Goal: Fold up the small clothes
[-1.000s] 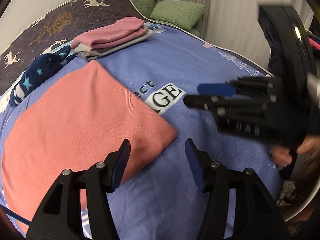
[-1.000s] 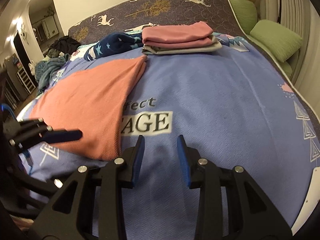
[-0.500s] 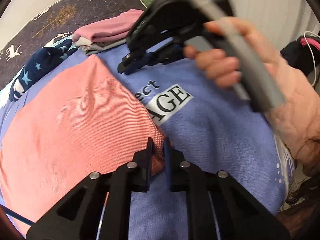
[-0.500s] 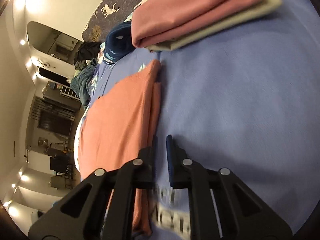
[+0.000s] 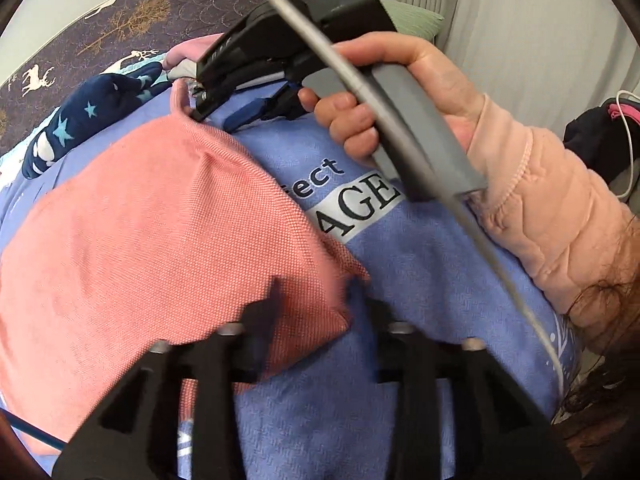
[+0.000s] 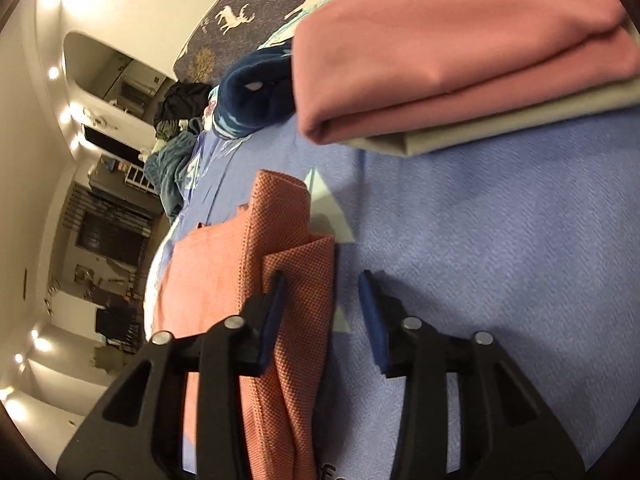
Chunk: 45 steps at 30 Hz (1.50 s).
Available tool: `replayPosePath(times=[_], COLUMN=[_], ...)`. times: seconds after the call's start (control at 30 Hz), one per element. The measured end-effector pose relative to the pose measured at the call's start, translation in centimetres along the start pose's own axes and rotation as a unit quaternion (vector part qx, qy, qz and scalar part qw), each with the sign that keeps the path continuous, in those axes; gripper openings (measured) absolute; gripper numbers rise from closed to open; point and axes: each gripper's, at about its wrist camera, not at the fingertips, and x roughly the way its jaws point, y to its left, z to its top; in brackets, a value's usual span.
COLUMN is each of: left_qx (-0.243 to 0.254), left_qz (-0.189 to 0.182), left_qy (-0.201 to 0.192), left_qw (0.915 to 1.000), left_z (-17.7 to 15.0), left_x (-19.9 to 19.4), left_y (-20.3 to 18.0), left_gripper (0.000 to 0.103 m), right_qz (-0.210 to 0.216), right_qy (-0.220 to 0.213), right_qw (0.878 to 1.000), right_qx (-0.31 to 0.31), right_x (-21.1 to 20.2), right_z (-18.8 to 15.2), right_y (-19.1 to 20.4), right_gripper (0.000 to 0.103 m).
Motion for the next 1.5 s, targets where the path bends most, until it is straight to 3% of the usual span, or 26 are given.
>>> replayPosePath(times=[0.03, 0.17, 0.23, 0.27, 0.3, 0.37, 0.4, 0.5, 0.67, 0.7, 0.73, 0.8, 0.93, 1.0, 1.07, 1.13, 1.17, 1.27, 1.33, 1.4, 1.5], left_qx=[0.005, 0.031, 0.048, 0.053, 0.054, 0.05, 0.036, 0.015, 0.017, 0.015, 0.012, 0.005, -0.006, -0.012, -0.012, 0.004, 0.008, 0.02, 0.027, 0.037, 0.046], left_qz=[-0.004, -0.019, -0.012, -0.006, 0.0, 0.013, 0.004, -0.01, -0.011, -0.014, -0.017, -0.025, -0.058, -0.091, -0.113, -0.098, -0.093, -0.1, -0.11, -0.112, -0.112], left_qy=[0.002, 0.001, 0.001, 0.005, 0.007, 0.006, 0.007, 0.006, 0.001, 0.001, 0.002, 0.004, -0.013, -0.024, -0.018, 0.006, 0.007, -0.004, -0.016, -0.028, -0.042], left_qw=[1.0, 0.9993, 0.9988, 0.9985, 0.9985, 0.9986, 0.9993, 0.9998, 0.9998, 0.9998, 0.9998, 0.9997, 0.9982, 0.9955, 0.9933, 0.9951, 0.9956, 0.9948, 0.9935, 0.9926, 0.9917], left_z=[0.1, 0.0, 0.0, 0.0, 0.0, 0.2, 0.3, 0.4, 0.2, 0.2, 0.2, 0.2, 0.5, 0.6, 0.7, 0.4, 0.3, 0.0, -0.2, -0.6, -1.3], left_x=[0.2, 0.8, 1.1, 1.4, 1.6, 1.7, 1.6, 1.2, 1.0, 1.0, 0.9, 0.8, -0.1, -0.6, -0.2, 1.6, 1.9, 1.2, 0.2, -0.7, -1.7], left_y=[-0.2, -1.9, -2.5, -2.6, -2.5, -1.9, -1.1, 0.1, 0.1, 0.1, 0.0, 0.2, 0.9, 1.1, 0.9, 0.1, -0.2, -0.6, -1.0, -1.5, -2.4], left_gripper=[0.042, 0.053, 0.053, 0.051, 0.035, 0.019, 0.013, 0.011, 0.01, 0.01, 0.01, 0.01, 0.008, 0.006, 0.006, 0.006, 0.006, 0.009, 0.022, 0.031, 0.037], right_qz=[0.0, -0.004, -0.001, -0.009, -0.016, -0.018, -0.018, -0.031, -0.026, -0.031, -0.03, -0.002, -0.013, 0.013, 0.016, -0.052, -0.067, -0.048, -0.046, -0.017, 0.032], right_qy=[0.003, -0.021, -0.024, -0.033, -0.039, -0.044, -0.043, -0.026, -0.007, -0.007, -0.007, 0.004, -0.048, -0.066, -0.062, -0.034, -0.042, -0.061, -0.085, -0.089, -0.066], right_qw=[1.0, 1.0, 1.0, 0.999, 0.999, 0.999, 0.999, 0.999, 1.0, 0.999, 0.999, 1.0, 0.998, 0.998, 0.998, 0.998, 0.997, 0.997, 0.995, 0.995, 0.993], right_qx=[-0.005, -0.008, -0.005, -0.005, -0.006, -0.002, 0.001, 0.0, -0.017, -0.022, -0.026, -0.026, -0.032, -0.01, -0.002, -0.003, 0.001, 0.023, -0.01, -0.041, -0.098], right_x=[0.0, -1.2, -1.6, -1.9, -2.2, -2.6, -2.8, -2.8, -1.8, -1.2, -1.0, -0.3, -2.4, -3.7, -3.3, -1.2, -0.8, -3.6, -6.3, -8.3, -9.0], right_z=[-0.1, 0.0, 0.1, 0.2, 0.2, 0.2, 0.1, -0.3, -0.9, -0.8, -0.6, -0.4, -0.5, -0.3, 0.2, 0.2, -0.2, -1.2, -2.1, -3.3, -5.7], right_y=[0.0, 0.2, 0.0, -0.1, -0.3, -0.8, -1.0, -1.4, -1.2, -0.8, -0.6, 0.0, 0.8, 0.1, -0.9, -2.3, -3.2, -3.3, -1.9, -0.3, 2.5], right_gripper=[0.004, 0.003, 0.003, 0.001, 0.001, 0.001, 0.005, 0.03, 0.035, 0.032, 0.019, 0.003, 0.002, 0.002, 0.002, 0.0, 0.0, 0.005, 0.005, 0.007, 0.03])
